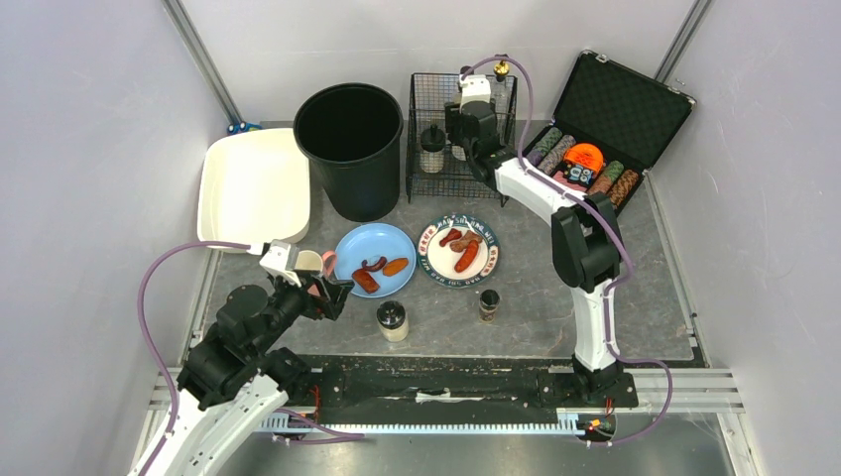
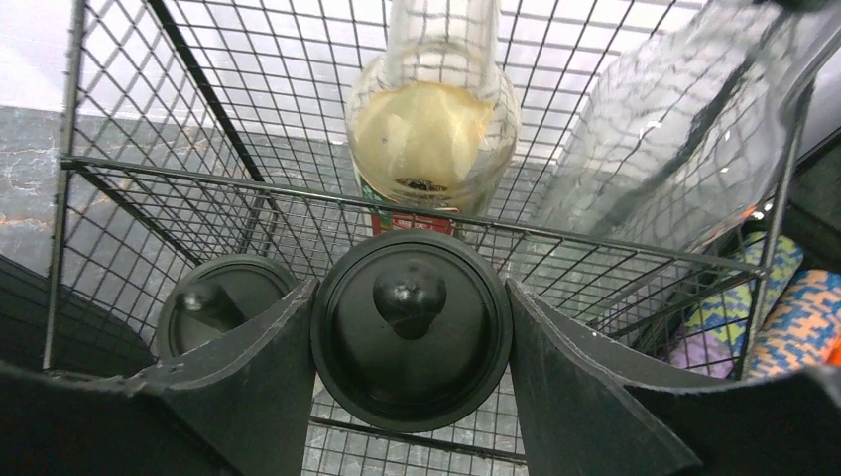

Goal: Clear the kitchen counter

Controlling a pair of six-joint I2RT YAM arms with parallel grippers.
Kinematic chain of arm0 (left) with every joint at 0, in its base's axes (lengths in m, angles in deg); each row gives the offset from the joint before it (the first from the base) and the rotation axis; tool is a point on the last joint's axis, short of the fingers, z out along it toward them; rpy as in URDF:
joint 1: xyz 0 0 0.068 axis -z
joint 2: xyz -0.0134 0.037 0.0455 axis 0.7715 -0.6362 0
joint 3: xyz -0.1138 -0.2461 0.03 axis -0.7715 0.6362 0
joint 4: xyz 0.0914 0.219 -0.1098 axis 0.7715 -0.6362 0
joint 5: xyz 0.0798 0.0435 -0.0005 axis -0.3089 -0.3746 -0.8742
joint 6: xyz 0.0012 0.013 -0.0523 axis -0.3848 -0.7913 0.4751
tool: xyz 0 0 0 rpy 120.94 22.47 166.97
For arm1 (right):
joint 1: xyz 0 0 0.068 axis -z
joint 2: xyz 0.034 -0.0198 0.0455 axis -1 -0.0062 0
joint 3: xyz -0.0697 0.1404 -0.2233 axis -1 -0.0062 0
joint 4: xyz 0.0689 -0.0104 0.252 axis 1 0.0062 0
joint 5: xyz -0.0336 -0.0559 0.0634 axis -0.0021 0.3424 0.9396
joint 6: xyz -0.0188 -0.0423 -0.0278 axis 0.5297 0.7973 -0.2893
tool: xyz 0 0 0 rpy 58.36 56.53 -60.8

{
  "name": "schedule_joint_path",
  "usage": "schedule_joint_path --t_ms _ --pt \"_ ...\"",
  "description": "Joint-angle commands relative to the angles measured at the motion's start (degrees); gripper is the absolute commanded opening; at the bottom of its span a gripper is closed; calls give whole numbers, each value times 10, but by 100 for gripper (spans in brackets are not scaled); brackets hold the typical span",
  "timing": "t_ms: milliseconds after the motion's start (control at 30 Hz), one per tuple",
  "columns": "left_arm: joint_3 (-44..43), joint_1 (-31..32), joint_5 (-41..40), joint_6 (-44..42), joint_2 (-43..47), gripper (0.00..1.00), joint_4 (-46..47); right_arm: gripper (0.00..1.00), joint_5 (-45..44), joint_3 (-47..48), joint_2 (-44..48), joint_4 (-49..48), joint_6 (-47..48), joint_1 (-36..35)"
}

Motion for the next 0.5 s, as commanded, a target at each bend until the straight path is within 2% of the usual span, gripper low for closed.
schedule_joint_path --t_ms 0,467 --pt "1 3 3 -24 -7 87 18 0 16 21 -8 -45 -51 21" --pt "0 3 2 -24 -7 87 18 1 58 56 -56 -7 -72 36"
